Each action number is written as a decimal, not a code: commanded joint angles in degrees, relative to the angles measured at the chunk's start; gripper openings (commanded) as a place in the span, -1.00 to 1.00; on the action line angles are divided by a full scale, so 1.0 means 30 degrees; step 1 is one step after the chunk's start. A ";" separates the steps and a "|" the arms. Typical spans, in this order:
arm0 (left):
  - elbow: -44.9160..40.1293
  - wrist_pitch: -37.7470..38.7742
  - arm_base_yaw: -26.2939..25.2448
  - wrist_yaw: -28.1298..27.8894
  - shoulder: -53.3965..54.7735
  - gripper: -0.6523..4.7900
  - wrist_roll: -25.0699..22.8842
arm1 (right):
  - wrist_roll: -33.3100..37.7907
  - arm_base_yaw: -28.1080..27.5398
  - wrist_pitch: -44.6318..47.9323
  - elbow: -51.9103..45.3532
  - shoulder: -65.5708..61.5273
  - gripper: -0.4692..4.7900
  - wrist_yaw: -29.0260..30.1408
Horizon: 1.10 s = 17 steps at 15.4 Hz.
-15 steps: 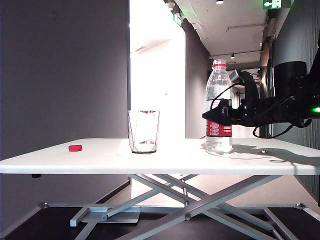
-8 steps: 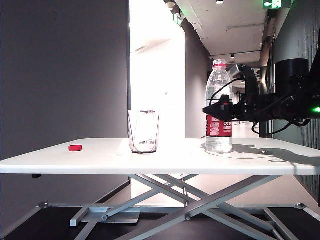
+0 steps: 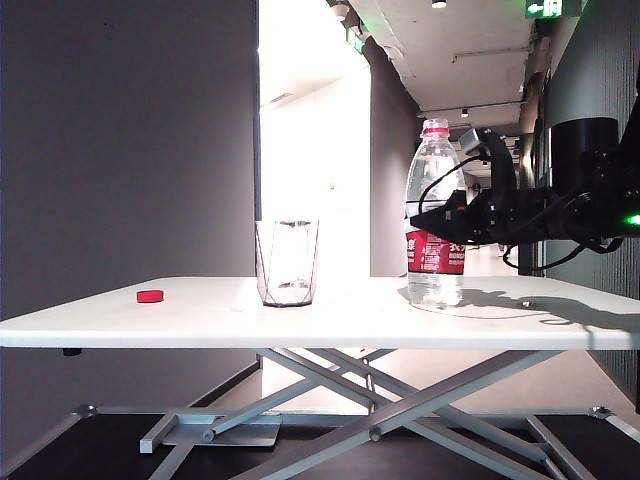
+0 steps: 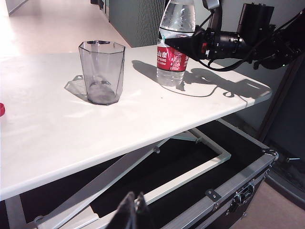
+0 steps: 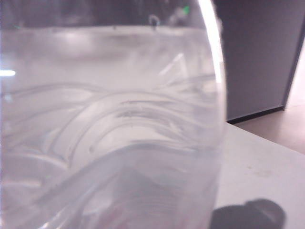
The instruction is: Pick up the mineral water bottle on the table and pour water into the mug until it's half full.
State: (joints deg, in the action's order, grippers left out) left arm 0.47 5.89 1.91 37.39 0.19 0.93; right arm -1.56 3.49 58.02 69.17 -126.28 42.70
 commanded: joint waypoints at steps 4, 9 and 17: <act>0.0036 0.0131 0.0022 0.0124 0.0007 -0.78 -0.0080 | 0.0000 0.0073 -0.0080 0.0087 0.1005 -0.16 0.0299; 0.0036 0.0554 0.0022 0.0131 0.0007 -0.78 -0.0080 | -0.0342 0.0342 -0.1209 0.0087 0.2208 -0.16 0.0211; 0.0036 0.0605 0.0022 0.0852 0.0007 -0.78 -0.0087 | -0.6076 0.3585 -0.7373 0.0641 0.4065 -0.15 -0.8153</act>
State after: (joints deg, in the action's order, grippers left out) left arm 0.51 7.57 1.91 39.13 0.19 0.93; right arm -18.00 13.72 34.02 69.52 -115.66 23.22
